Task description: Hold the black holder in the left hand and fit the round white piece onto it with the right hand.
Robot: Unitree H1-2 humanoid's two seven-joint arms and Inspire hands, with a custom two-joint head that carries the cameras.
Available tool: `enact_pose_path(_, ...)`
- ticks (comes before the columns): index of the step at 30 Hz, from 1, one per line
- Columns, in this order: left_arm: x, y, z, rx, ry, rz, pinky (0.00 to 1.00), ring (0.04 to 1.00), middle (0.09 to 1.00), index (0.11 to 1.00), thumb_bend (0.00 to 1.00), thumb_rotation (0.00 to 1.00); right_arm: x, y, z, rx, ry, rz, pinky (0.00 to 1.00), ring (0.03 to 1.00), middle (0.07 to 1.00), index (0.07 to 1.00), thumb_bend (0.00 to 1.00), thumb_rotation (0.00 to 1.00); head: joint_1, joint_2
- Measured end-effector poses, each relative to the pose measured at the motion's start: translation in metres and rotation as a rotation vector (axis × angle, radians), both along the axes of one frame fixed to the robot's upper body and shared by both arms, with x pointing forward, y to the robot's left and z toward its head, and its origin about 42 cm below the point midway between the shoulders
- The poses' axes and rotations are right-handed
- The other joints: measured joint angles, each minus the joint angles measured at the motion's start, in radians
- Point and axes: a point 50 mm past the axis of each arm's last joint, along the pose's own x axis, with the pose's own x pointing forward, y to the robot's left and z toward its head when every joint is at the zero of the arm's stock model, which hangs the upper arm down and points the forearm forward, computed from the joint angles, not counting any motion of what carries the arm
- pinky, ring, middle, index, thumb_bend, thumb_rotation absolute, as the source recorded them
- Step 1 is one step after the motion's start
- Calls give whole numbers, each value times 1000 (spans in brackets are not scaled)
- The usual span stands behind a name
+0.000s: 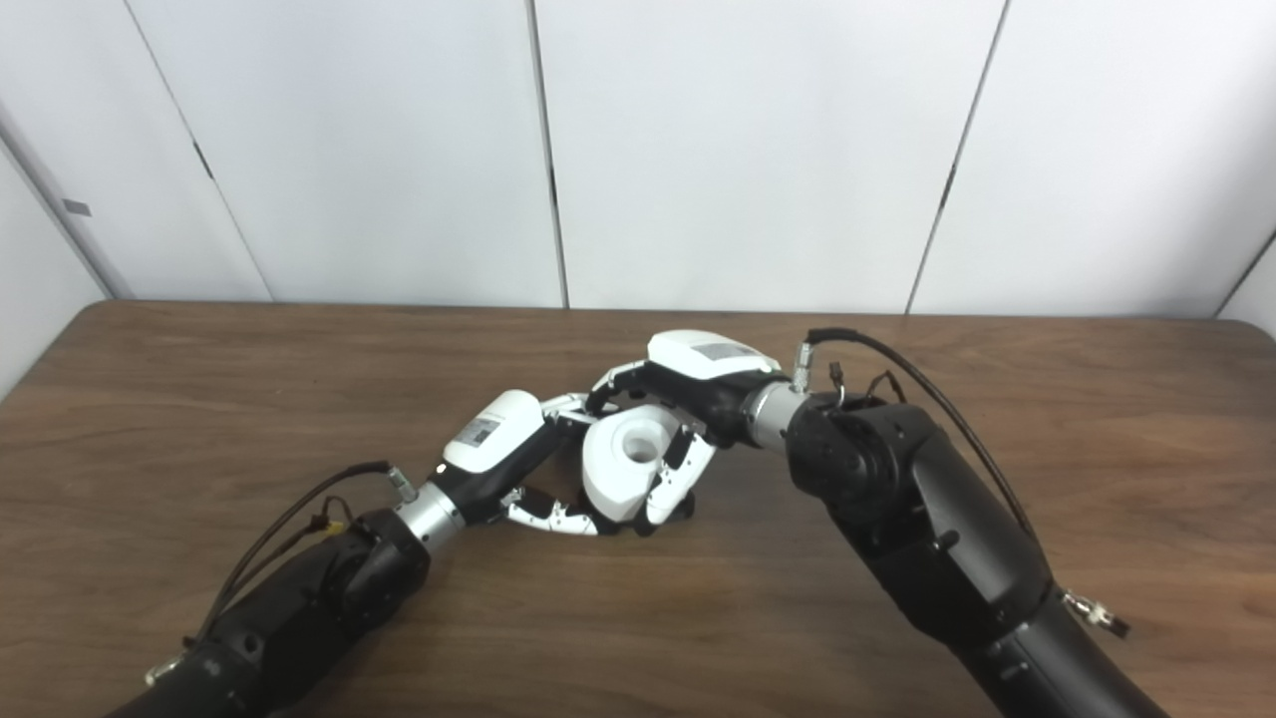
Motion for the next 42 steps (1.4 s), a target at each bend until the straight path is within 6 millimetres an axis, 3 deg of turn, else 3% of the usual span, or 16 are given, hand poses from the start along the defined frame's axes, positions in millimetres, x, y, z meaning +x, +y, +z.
enact_pose_path(8, 0, 0, 1, 0, -1, -2, 703, 857, 819, 489, 524, 70, 0, 0, -1, -11, 9, 3, 716, 843, 885, 867, 941, 223, -3, 0)
enact_pose_path(15, 0, 0, 1, 0, -1, -2, 699, 854, 814, 488, 524, 70, -1, -2, 0, -30, 34, 12, 723, 859, 919, 962, 973, 226, -8, 2)
enact_pose_path(18, 0, 0, 1, 0, -1, -2, 695, 853, 812, 488, 524, 69, 0, -9, 8, -36, 35, 2, 677, 811, 876, 996, 996, 239, -11, 2)
enact_pose_path(21, 0, 0, 1, 0, -1, -2, 695, 854, 819, 489, 523, 71, 1, -19, 23, -27, 7, -14, 646, 765, 754, 1000, 1000, 225, -14, 2)
enact_pose_path(27, 0, 1, 2, 1, 0, -2, 701, 857, 820, 488, 524, 70, 3, -33, 40, -6, -21, -40, 743, 886, 923, 1000, 1000, 230, -20, 2)
enact_pose_path(33, 1, 1, 2, 2, 2, -2, 703, 855, 819, 488, 524, 70, 4, -40, 46, 26, -13, -46, 787, 911, 955, 1000, 1000, 227, -26, 0)
enact_pose_path(42, 1, 1, 2, 8, 6, -6, 703, 853, 814, 488, 524, 70, -2, -68, 63, 3, -22, -63, 666, 888, 941, 970, 1000, 184, -31, 0)
